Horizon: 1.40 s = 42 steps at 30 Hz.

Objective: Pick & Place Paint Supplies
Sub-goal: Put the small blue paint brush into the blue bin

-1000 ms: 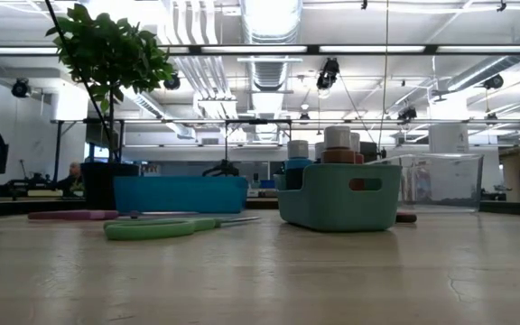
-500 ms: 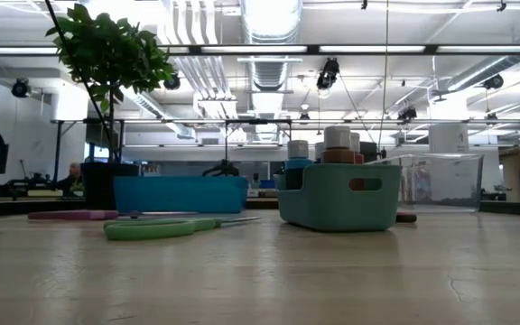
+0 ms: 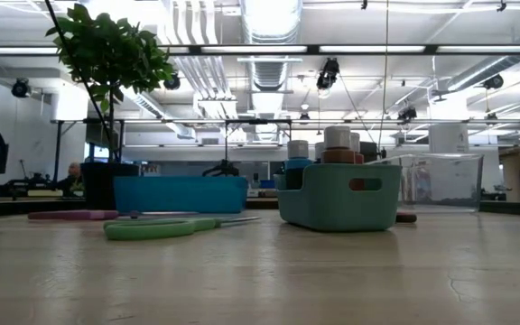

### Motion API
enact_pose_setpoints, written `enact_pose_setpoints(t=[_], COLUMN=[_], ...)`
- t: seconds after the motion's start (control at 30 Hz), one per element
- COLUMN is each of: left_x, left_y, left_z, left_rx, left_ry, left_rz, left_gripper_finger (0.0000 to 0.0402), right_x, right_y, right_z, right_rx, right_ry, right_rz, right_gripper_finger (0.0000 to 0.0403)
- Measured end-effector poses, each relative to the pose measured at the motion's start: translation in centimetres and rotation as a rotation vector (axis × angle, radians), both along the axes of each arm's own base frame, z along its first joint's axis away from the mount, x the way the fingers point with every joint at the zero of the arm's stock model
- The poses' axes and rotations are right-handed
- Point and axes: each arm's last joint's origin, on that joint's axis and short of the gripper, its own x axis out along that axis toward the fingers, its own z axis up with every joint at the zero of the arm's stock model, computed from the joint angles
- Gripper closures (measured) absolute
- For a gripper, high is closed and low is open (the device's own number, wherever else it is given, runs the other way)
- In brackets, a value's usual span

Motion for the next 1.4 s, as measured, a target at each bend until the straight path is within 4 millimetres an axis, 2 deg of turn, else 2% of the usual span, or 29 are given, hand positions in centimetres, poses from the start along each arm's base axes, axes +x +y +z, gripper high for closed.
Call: enact_pose_setpoints(t=[0.17,0.33,0.6,0.77,0.87,1.03,1.2,1.3,1.4], left_x=[-0.4,-1.2,-3.9,-5.2,-6.0,-7.3,-8.2,-8.6,-8.8], left_y=[-0.3,-0.6,-0.5,-0.6,-0.7,-1.0,-1.5,-1.7,-1.9], left_z=[-0.5,-1.2,-2.7,-2.9,-3.2,-3.6,-3.8,-4.0,-4.0], left_rx=[0.029,0.074,0.046,0.051,0.043,0.011,-0.018,-0.045,-0.060], left_ry=[0.047,0.136,0.312,0.364,0.390,0.421,0.424,0.415,0.408], left_rz=[-0.014,-0.037,-0.029,-0.025,-0.013,0.017,0.027,0.033,0.035], left_gripper_finger=[0.0307,0.0282,0.0275,0.0275,0.0275,0.0275,0.0275,0.0275,0.0275], right_x=[-0.4,-1.0,-3.5,-5.2,-5.6,-4.6,-3.2,-1.6,0.0], right_y=[-0.3,-0.6,-2.0,-2.1,-2.1,-1.4,-1.0,-1.7,-3.1], right_z=[0.4,1.0,0.2,-0.7,-0.7,-1.8,-2.6,-2.6,-2.4], right_rx=[-0.023,-0.047,-0.048,-0.015,0.008,0.029,0.042,0.025,-0.001], right_ry=[0.003,0.018,0.193,0.293,0.316,0.371,0.367,0.351,0.337], right_rz=[-0.020,-0.018,0.021,0.049,0.092,0.161,0.159,0.184,0.218], right_gripper_finger=[0.0394,0.0394,0.0395,0.0395,0.0395,0.0395,0.0395,0.0395,0.0395])
